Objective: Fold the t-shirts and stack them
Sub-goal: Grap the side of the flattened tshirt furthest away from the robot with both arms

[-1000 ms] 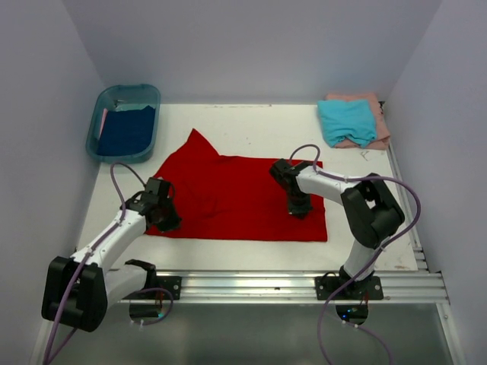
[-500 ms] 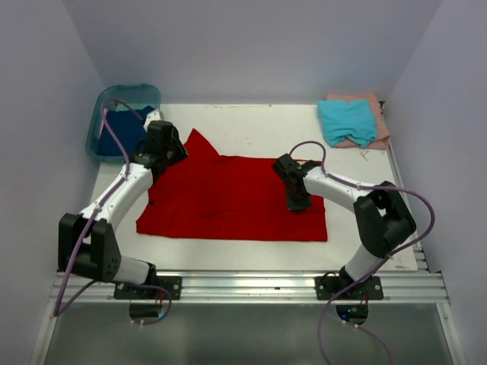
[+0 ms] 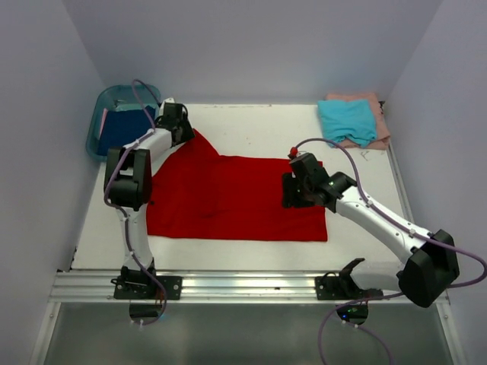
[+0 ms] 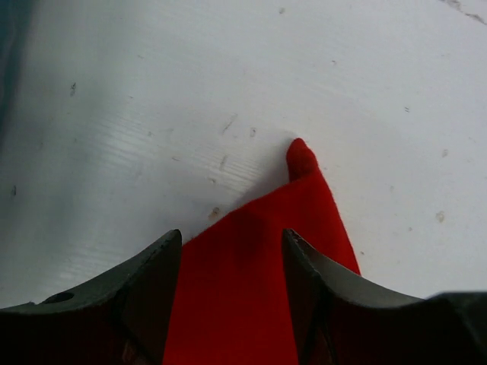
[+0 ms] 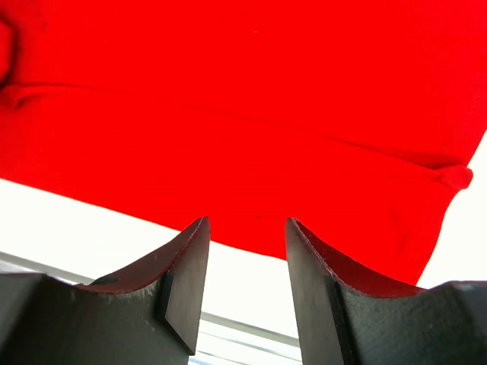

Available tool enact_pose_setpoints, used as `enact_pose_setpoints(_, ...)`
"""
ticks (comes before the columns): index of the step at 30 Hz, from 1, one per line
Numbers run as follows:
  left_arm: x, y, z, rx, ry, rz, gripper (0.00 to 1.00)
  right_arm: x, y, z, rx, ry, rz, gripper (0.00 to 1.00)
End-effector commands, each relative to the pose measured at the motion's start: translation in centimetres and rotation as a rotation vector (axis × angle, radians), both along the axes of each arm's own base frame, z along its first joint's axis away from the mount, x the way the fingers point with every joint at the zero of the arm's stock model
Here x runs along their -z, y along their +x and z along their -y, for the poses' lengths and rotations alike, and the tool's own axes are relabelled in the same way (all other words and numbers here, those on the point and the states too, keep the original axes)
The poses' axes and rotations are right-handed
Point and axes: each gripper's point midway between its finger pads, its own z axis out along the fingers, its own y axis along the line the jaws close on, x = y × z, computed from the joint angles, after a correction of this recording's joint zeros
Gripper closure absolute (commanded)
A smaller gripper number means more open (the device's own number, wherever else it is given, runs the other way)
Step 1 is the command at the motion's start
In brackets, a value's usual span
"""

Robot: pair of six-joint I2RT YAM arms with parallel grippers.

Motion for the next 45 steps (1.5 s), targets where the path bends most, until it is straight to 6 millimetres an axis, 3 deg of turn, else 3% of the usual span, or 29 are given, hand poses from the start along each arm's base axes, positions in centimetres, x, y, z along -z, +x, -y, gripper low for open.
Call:
enact_pose_setpoints(1,-2.7,3.8,-2.1,0.013,-0.001,0.134,0.41,-0.3,-1.2,0.0,-0.048,0.022,0.005,0.52)
enact_pose_setpoints(5,-1.8,4.8,-2.7,0.035,-0.021,0.162,0.41,-0.2,-1.8,0.5,-0.047,0.024,0.002,0.52)
enact_pose_setpoints(10,-1.3,6.2,-1.2,0.125,-0.107,0.215,0.41,-0.1,-2.0,1.0,-0.035,0.006,0.003,0.52)
enact_pose_setpoints(17,-1.2,6.4,1.6,0.282,-0.326,0.224,0.44,0.3,-1.7,1.4,-0.017,-0.032,-0.009,0.53)
enact_pose_setpoints(21,0.2,6.4,2.4,0.309,-0.412,0.187,0.44,0.6,-1.7,1.4,-0.012,-0.041,-0.019,0.55)
enact_pose_setpoints(22,0.3,6.6,1.2,0.298,-0.435,0.191,0.44,0.7,-1.6,1.4,-0.011,-0.039,-0.019,0.55)
enact_pose_setpoints(24,0.7,6.4,1.7,0.335,-0.52,0.18,0.46,0.8,-1.7,1.5,-0.01,-0.043,-0.018,0.55)
enact_pose_setpoints(31,-1.1,5.4,4.0,0.511,-0.757,0.238,0.53,1.4,-1.6,1.6,-0.003,-0.059,-0.029,0.57)
enact_pose_setpoints(33,-2.0,5.2,4.0,0.542,-0.829,0.265,0.57,1.5,-1.6,1.7,0.001,-0.061,-0.03,0.58)
enact_pose_setpoints(40,-4.1,4.0,4.6,0.621,-0.952,0.301,0.58,1.8,-1.6,1.9,0.008,-0.076,-0.035,0.59)
enact_pose_setpoints(45,-2.6,4.8,3.9,0.564,-0.847,0.24,0.62,1.6,-1.5,1.9,0.005,-0.074,-0.029,0.6)
